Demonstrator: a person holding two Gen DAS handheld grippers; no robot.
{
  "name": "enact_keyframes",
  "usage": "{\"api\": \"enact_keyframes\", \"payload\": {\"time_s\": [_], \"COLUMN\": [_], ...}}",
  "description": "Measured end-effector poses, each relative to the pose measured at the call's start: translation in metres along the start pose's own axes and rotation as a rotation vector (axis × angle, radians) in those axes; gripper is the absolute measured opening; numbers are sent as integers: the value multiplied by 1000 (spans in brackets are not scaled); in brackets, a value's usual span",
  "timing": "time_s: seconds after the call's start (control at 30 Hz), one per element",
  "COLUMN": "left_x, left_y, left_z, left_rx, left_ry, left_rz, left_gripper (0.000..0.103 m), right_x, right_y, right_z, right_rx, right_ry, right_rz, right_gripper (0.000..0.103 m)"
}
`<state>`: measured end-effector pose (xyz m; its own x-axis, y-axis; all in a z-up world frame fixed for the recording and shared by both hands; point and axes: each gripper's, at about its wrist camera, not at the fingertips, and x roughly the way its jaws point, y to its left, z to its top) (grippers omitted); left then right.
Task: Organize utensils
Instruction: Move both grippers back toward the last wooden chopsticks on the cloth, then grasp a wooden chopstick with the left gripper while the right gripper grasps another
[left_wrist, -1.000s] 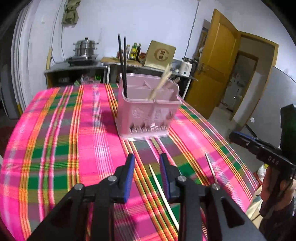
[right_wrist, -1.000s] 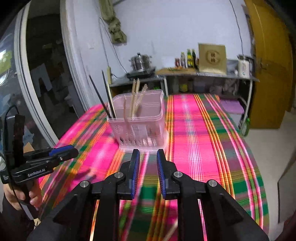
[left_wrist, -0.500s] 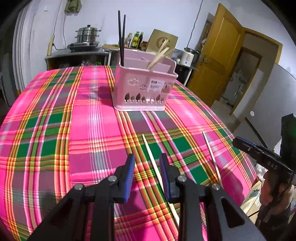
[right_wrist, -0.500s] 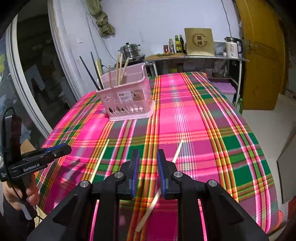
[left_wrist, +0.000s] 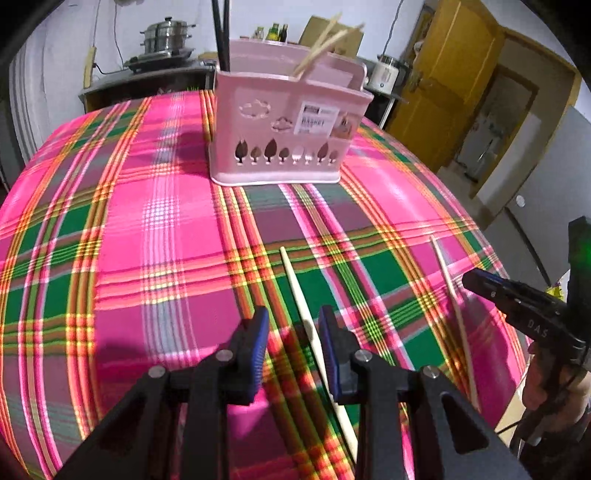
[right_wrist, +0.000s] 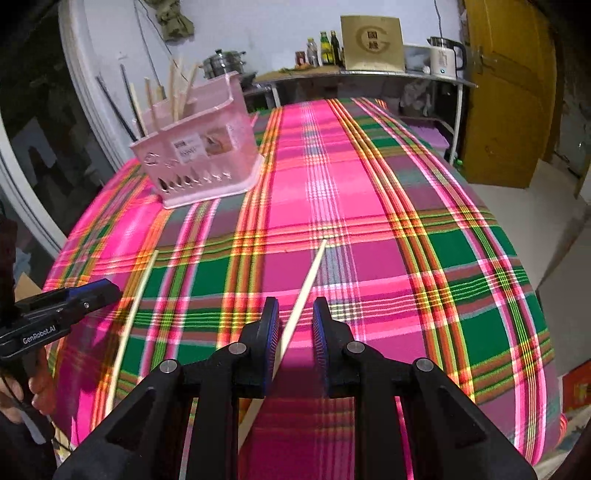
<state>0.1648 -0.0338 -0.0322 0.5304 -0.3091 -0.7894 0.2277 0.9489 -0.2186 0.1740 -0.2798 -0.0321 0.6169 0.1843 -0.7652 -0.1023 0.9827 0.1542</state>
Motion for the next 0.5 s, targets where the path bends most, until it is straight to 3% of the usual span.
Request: {"api": "enact_keyframes", "payload": {"time_s": [0.17, 0.5], "left_x": [17, 23], "left_y": [-3, -24], "left_z": [7, 10], "left_rx": [12, 83], "left_ry": [40, 42], "left_rz": [33, 142], "left_gripper": [29, 29], "right_x": [18, 38], "right_y": [1, 10], "right_z": [10, 19], "right_rx": [-3, -34], "right_ry": [36, 72], "right_rz": [-21, -108], "right_gripper": [19, 19]}}
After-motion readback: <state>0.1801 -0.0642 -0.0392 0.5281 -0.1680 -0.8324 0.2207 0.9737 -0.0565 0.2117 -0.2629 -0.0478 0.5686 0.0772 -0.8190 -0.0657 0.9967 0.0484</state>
